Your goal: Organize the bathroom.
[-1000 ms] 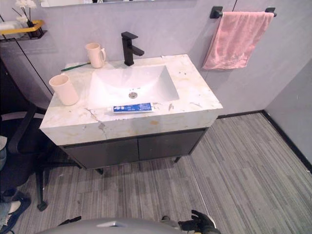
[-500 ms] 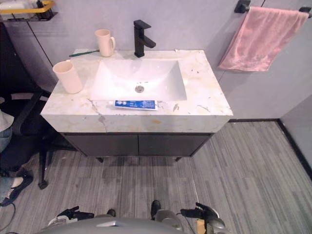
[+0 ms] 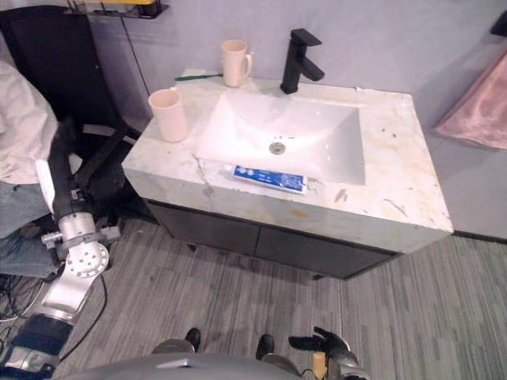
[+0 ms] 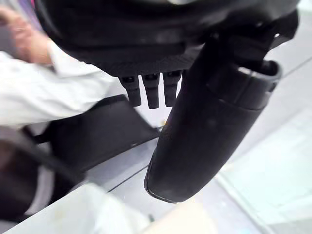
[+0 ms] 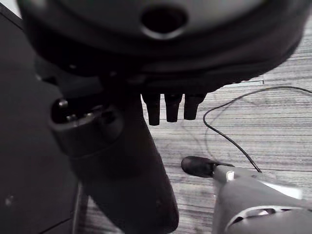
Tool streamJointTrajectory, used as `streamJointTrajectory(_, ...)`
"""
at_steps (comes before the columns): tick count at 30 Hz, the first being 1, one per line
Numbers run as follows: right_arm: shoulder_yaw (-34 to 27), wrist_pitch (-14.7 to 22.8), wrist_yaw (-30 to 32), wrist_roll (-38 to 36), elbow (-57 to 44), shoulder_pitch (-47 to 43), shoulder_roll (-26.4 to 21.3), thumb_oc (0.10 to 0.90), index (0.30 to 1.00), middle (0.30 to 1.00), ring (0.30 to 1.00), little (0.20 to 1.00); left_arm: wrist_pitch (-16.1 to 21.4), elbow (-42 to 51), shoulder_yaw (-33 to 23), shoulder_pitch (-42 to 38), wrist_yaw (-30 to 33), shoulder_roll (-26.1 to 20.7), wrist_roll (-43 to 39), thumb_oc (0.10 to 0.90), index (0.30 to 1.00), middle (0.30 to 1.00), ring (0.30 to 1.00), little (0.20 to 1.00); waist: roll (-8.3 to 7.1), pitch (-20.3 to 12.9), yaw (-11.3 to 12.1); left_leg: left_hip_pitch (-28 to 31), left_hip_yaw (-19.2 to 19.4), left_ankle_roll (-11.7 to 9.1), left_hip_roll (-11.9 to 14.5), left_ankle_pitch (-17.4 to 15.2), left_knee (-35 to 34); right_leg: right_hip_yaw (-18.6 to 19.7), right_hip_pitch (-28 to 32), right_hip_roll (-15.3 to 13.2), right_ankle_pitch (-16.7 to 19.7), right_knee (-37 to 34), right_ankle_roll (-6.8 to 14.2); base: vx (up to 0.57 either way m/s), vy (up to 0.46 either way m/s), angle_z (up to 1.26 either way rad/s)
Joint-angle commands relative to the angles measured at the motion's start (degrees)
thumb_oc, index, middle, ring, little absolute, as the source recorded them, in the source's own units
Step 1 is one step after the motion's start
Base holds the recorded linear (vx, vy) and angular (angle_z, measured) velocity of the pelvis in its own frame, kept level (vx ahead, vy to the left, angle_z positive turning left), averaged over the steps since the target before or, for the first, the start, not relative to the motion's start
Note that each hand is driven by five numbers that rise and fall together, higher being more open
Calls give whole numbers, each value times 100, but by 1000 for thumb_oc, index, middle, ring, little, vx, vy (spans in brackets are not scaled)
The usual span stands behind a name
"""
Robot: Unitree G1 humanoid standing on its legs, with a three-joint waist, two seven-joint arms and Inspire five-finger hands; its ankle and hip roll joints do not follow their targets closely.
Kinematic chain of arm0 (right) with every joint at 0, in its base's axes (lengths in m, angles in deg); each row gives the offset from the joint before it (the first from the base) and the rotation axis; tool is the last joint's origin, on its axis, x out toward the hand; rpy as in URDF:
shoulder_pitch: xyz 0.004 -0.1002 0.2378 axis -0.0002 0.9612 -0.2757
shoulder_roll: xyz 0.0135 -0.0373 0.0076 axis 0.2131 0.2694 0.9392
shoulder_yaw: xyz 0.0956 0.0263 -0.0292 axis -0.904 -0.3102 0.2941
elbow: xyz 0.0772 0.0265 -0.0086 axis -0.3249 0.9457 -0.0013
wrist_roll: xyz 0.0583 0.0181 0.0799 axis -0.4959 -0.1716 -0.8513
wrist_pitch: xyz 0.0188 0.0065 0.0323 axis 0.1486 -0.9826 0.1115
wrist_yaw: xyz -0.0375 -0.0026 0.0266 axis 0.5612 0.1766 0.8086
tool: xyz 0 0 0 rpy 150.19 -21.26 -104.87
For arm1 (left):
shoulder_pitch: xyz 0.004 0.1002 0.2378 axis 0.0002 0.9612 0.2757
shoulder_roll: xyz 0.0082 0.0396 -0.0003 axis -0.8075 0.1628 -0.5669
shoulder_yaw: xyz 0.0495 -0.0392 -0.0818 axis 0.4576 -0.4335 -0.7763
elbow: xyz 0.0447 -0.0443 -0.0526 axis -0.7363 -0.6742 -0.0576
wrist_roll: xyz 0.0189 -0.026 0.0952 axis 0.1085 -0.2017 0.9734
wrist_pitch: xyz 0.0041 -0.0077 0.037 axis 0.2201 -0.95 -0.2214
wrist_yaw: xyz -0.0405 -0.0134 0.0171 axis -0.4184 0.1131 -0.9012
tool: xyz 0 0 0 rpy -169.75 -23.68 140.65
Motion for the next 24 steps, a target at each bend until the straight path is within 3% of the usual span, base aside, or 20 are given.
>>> streamJointTrajectory(1, 117, 67, 116, -136, 62, -19, 135, 800, 900, 900, 900, 900, 386, 714, 23, -802, -179, -412, 969, 800, 900, 900, 900, 900, -345, -79, -65, -416, -45, 324, -521, 336, -250, -67, 173, -36, -485, 104, -47, 0, 0, 0)
streamJointTrajectory(4, 133, 81, 60, -46, 145, -17, 111, 800, 900, 900, 900, 900, 313, 1181, 312, -1144, -700, -579, 1196, 800, 900, 900, 900, 900, -300, -110, -166, -396, -6, 300, -506, 323, -265, -8, 179, -18, -488, 82, -26, 11, 2, -6)
streamJointTrajectory(7, 178, 61, -25, 131, 209, -60, 56, 800, 900, 900, 900, 900, -407, 1460, 945, -1649, -1736, -874, 1056, 800, 900, 900, 900, 900, -230, -131, -336, -361, 95, 274, -488, 319, -295, 88, 186, -6, -467, 36, 22, 3, 3, -2)
streamJointTrajectory(12, 198, 56, -53, 226, 202, -84, -2, 800, 900, 900, 900, 900, -870, 1522, 1361, -2018, -2165, -1134, 728, 800, 900, 900, 900, 900, -163, -140, -449, -345, 167, 263, -485, 311, -307, 154, 190, -19, -459, 8, 66, 15, 27, -14)
streamJointTrajectory(13, 210, 35, -101, 283, 223, -128, -56, 800, 900, 900, 900, 900, -1253, 1333, 1714, -2452, -2365, -1385, 458, 800, 900, 900, 900, 900, -101, -156, -545, -340, 231, 259, -481, 309, -307, 206, 193, -35, -451, -5, 111, 31, 35, -14)
streamJointTrajectory(16, 171, 44, -147, 316, 279, -127, -72, 800, 900, 900, 900, 900, -1130, 1208, 1715, -2665, -2396, -1528, 428, 800, 900, 900, 900, 900, -78, -192, -585, -314, 286, 255, -473, 275, -307, 234, 198, -48, -472, -5, 124, 41, 25, -14)
streamJointTrajectory(24, 144, 34, -225, 506, 364, -58, -150, 800, 900, 900, 900, 900, -1498, 508, 2141, -3258, -2970, -1904, -68, 800, 900, 900, 900, 900, 9, -275, -821, -230, 468, 257, -453, 229, -307, 403, 185, -37, -467, -5, 160, 33, 21, -8)
